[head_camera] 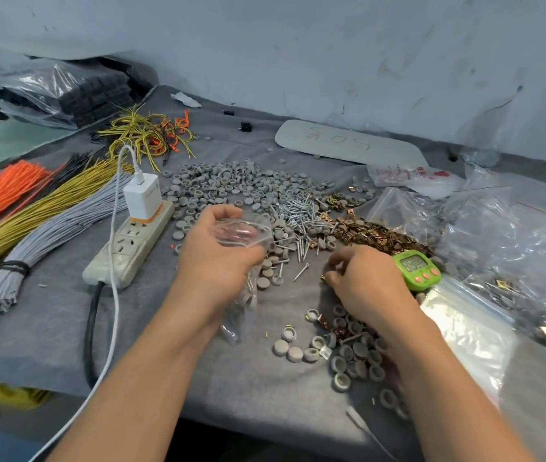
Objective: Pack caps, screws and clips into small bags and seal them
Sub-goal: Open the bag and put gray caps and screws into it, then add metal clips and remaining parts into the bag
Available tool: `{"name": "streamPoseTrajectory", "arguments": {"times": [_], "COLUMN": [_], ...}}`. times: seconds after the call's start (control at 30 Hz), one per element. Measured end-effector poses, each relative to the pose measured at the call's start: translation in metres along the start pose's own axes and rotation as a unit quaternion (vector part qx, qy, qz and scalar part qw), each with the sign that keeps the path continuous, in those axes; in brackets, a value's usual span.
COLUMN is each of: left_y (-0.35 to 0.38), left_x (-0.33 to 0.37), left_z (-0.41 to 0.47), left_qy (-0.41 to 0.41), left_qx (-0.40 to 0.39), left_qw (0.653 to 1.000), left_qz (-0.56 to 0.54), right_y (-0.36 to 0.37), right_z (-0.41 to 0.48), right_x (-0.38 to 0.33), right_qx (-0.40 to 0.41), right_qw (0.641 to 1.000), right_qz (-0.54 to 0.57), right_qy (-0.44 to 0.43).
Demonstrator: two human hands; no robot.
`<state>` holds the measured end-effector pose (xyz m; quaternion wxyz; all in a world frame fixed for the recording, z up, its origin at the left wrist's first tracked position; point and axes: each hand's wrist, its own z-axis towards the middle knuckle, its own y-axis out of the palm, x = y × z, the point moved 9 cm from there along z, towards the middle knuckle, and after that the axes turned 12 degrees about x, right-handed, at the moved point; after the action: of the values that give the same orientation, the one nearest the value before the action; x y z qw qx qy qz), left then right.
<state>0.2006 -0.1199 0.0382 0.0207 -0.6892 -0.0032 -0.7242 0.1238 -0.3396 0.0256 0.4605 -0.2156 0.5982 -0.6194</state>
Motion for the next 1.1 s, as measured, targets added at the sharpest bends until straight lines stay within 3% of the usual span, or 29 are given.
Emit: {"name": "streamPoseTrajectory", "arguments": {"times": [0.13,0.27,0.37,0.5,0.6,0.67,0.73,0.77,0.87,0.93,1.03,1.1], "left_y": [-0.001,0.003,0.007,0.004,0.003,0.01,0.02,0.026,0.038,0.041,0.039,0.025], "left_x": [-0.002,0.001,0.003,0.004,0.011,0.014,0.015,0.016,0.018,0.016,0.009,0.012], "left_z": [0.003,0.004,0.002,-0.001,-0.004,-0.01,-0.018,-0.021,-0.026,-0.028,-0.03,-0.018], "left_qy": [-0.057,-0.099,-0.119,-0.115,-0.013,0.051,0.085,0.097,0.127,0.123,0.043,-0.004], "left_qx": [-0.019,-0.04,-0.062,-0.064,-0.052,-0.072,-0.112,-0.131,-0.173,-0.212,-0.281,-0.234], "left_qw": [0.996,0.984,0.975,0.979,0.998,0.994,0.984,0.98,0.967,0.96,0.955,0.971], "left_qz": [-0.063,-0.144,-0.179,-0.158,-0.026,0.059,0.107,0.118,0.139,0.138,0.085,0.047], "right_y": [0.003,0.001,0.011,0.012,-0.011,-0.033,-0.043,-0.044,-0.03,-0.018,-0.012,-0.011], "right_z": [-0.004,-0.01,-0.012,-0.011,-0.01,-0.011,-0.012,-0.013,-0.019,-0.021,-0.02,-0.019], "right_x": [-0.01,-0.028,-0.047,-0.046,-0.036,-0.038,-0.048,-0.054,-0.069,-0.07,-0.053,-0.043], "right_qx": [-0.024,0.033,0.002,0.018,0.075,0.106,0.083,0.067,0.017,-0.025,-0.033,-0.029], "right_qw": [0.999,0.995,0.991,0.992,0.975,0.915,0.863,0.867,0.926,0.921,0.902,0.904], "right_qz": [0.018,0.034,0.04,0.01,0.202,0.39,0.499,0.494,0.37,0.384,0.431,0.427], "right_qy": [-0.034,-0.084,-0.125,-0.126,-0.054,-0.023,-0.013,-0.023,-0.072,-0.062,-0.006,0.002]}}
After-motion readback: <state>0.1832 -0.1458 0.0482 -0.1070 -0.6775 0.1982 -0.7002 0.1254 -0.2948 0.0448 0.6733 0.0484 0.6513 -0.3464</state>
